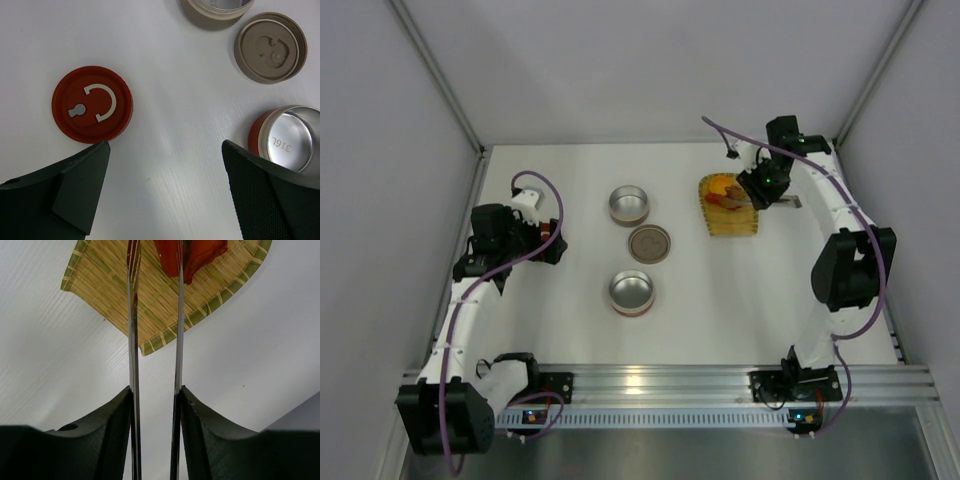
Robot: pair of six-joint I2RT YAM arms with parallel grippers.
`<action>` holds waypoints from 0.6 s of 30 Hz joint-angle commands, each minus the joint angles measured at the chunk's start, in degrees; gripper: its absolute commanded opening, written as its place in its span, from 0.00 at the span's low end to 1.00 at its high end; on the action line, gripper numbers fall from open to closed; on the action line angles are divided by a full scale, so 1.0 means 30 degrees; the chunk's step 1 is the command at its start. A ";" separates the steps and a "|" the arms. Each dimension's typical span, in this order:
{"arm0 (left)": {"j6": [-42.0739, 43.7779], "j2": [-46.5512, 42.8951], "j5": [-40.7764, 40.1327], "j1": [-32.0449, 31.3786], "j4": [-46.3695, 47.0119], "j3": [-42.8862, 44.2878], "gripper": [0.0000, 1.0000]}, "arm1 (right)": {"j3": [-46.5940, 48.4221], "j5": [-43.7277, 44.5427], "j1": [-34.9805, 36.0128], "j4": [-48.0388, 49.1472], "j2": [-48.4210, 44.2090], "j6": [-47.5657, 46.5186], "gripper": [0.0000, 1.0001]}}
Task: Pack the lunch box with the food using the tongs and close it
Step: Pick up the fake food from the plate.
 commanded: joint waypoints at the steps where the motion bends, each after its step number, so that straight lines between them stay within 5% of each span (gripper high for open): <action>1: -0.0010 0.0010 0.0116 0.0073 0.0378 0.0657 0.98 | -0.0017 0.0404 0.0602 0.1176 0.0195 -0.0348 0.41; 18: 0.0166 0.0186 0.0057 0.0073 0.0378 0.0745 0.98 | -0.1043 0.2837 0.1863 0.3111 0.0869 -0.1491 0.41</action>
